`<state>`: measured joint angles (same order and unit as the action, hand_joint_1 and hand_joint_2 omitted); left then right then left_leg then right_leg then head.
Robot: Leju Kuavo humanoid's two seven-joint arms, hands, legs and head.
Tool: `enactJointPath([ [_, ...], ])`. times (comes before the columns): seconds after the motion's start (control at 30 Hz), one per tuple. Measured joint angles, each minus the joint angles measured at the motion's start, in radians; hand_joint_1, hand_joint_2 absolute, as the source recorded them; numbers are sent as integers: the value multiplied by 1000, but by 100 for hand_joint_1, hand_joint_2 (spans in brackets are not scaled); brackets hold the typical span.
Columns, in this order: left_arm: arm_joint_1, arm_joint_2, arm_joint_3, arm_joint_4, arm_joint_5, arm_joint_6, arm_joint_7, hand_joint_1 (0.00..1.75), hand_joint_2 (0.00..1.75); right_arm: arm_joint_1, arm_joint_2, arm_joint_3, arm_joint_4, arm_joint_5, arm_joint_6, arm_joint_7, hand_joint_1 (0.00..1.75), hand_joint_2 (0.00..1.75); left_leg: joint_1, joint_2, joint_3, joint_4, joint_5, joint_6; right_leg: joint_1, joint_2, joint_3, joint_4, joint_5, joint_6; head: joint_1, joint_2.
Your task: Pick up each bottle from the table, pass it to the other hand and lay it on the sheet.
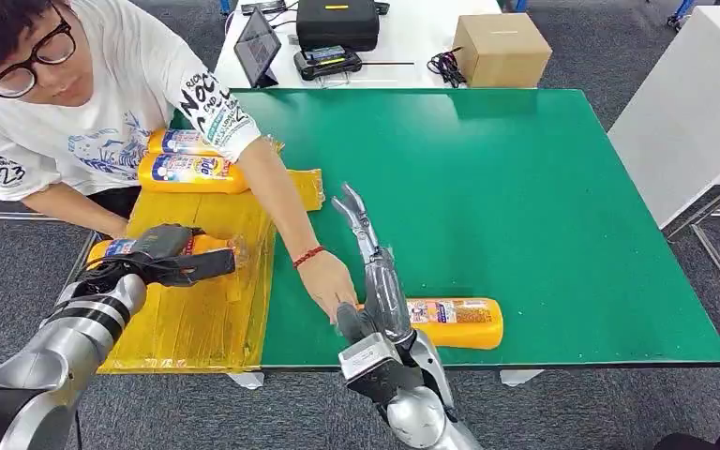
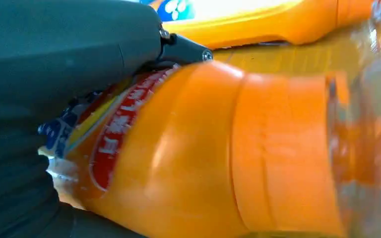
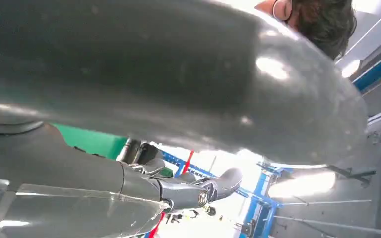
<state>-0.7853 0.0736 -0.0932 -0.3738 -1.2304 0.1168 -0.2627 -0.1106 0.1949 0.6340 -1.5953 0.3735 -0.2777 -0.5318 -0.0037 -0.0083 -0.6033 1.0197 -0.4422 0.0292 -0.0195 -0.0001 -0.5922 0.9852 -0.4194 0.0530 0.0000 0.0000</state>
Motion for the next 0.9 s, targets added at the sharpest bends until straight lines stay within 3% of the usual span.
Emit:
enactJointPath([
  [0.13,0,0,0,0,0,0,0,0,175,0,0,0,0,0,0,0,0,0,0,0,0,0,0,0,0,0,0,0,0,0,0,0],
  [0.17,1,0,2,0,3,-1,-3,0,0,0,0,0,0,0,0,0,0,175,0,0,0,0,0,0,0,0,0,0,0,0,0,0],
  [0.33,36,-5,39,0,33,30,-57,0,0,-2,0,-1,13,-21,-2,0,0,175,0,0,0,0,0,0,0,0,0,0,0,0,0,0],
  [0.43,49,-14,89,-6,161,-47,-126,0,0,-2,0,-5,26,-44,-3,0,0,175,0,-1,4,0,0,0,0,0,4,0,0,0,0,0],
  [0.67,56,-31,134,-13,225,-71,-154,0,0,-2,0,-5,33,-42,-4,0,0,175,0,0,4,0,0,0,0,0,4,0,0,0,0,0],
  [0.8,63,-47,224,-28,409,-176,-206,0,0,-3,0,-5,42,-39,-10,0,0,175,0,-1,4,0,0,0,0,0,4,0,0,0,0,0],
  [0.9,68,-55,276,-45,460,-151,-222,0,0,-3,0,-5,49,-37,-17,2,0,175,0,0,4,0,0,0,0,0,4,0,0,0,0,0],
])
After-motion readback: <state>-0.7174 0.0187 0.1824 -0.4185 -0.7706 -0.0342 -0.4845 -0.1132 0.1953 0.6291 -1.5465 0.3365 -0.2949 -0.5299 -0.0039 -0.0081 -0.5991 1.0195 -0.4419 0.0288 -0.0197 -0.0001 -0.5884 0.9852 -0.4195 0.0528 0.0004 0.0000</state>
